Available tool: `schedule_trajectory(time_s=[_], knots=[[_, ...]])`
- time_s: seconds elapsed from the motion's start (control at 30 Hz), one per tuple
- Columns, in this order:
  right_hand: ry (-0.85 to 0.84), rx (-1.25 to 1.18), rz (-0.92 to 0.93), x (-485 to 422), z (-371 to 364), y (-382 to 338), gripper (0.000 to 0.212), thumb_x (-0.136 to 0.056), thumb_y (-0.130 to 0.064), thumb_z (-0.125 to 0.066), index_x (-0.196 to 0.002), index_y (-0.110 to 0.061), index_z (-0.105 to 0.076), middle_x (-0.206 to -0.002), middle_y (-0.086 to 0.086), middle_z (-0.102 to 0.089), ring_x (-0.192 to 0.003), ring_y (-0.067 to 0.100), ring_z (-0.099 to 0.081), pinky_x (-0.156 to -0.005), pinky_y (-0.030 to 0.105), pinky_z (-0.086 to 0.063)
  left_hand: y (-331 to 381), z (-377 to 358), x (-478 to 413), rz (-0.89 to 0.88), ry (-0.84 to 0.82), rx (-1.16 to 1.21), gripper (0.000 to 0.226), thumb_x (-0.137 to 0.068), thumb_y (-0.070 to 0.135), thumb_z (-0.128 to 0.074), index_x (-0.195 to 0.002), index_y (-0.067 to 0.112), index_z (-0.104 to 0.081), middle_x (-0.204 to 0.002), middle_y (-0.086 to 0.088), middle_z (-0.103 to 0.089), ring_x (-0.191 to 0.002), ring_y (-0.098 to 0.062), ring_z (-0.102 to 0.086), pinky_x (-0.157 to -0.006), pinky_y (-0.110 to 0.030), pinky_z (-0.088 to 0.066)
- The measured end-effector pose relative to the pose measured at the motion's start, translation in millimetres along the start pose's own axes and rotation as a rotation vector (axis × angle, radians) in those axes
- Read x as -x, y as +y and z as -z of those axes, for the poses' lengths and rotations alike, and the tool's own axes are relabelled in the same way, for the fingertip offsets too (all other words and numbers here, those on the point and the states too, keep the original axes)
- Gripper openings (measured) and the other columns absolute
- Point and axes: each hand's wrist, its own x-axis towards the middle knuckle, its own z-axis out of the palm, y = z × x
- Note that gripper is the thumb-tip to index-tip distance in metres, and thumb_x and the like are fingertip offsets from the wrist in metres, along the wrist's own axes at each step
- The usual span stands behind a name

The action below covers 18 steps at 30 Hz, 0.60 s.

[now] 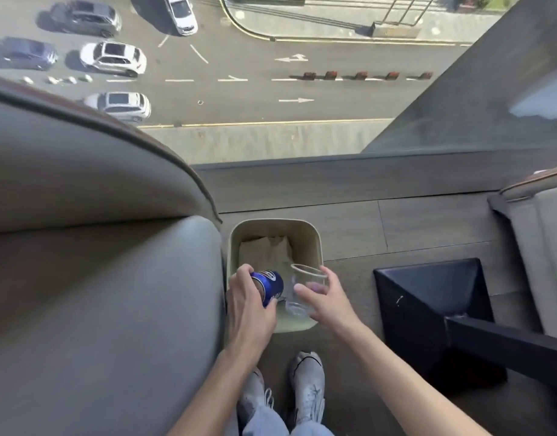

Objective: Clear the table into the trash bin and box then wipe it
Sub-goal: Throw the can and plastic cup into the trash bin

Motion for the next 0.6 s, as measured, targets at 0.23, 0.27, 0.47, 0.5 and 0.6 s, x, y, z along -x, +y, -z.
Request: schedule_trajectory(time_s=[0.23, 0.27, 0.47, 0.5, 0.6], knots=[[0.033, 0.272, 0.054, -86, -31, 57, 0.087, -0.082, -0.029, -0.073, -0.151, -0.029, -0.020, -0.140, 0.002, -0.054, -0.124, 0.018, -0.054, -0.104, 0.036, -0.045, -53, -66, -58, -0.078, -0.054, -0.357, 0.073, -0.086, 0.017, -0.062, -0.145, 0.022, -0.019, -0.138, -0.007, -0.029, -0.120, -0.030, -0.044, -0.087, -0.039, -0.049], [0.049, 0.312, 0.061, -96, -35, 60, 0.087, -0.082, -0.029, -0.073, -0.151, -0.029, -0.020, -0.140, 0.003, -0.053, -0.125, 0.020, -0.053, -0.105, 0.037, -0.045, -53, -73, -67, -0.068, -0.051, -0.396, 0.073, -0.085, 0.017, -0.063, -0.144, 0.022, -0.019, -0.137, -0.007, -0.029, -0.119, -0.031, -0.044, -0.085, -0.039, -0.048], [0.125, 0.438, 0.034, -147, -52, 75, 0.085, -0.084, -0.031, -0.072, -0.150, -0.023, -0.020, -0.142, 0.010, -0.052, -0.126, 0.033, -0.053, -0.104, 0.043, -0.045, -67, -103, -112, 0.062, -0.067, -0.515, 0.063, -0.085, 0.017, -0.066, -0.135, 0.015, -0.028, -0.133, -0.014, -0.037, -0.117, -0.034, -0.047, -0.087, -0.038, -0.048], [0.131, 0.448, 0.032, -151, -53, 77, 0.086, -0.083, -0.031, -0.073, -0.150, -0.021, -0.019, -0.143, 0.010, -0.050, -0.128, 0.033, -0.051, -0.105, 0.042, -0.044, -72, -104, -115, 0.080, -0.053, -0.518, 0.064, -0.084, 0.016, -0.067, -0.135, 0.015, -0.028, -0.132, -0.014, -0.038, -0.117, -0.034, -0.048, -0.087, -0.038, -0.048], [0.119, 0.485, 0.025, -154, -52, 76, 0.099, -0.081, -0.027, -0.077, -0.153, -0.023, -0.010, -0.150, 0.011, -0.042, -0.135, 0.033, -0.043, -0.107, 0.039, -0.038, -78, -104, -114, 0.086, -0.048, -0.544, 0.074, -0.085, 0.016, -0.068, -0.142, 0.015, -0.021, -0.141, -0.017, -0.031, -0.122, -0.033, -0.046, -0.091, -0.037, -0.046]])
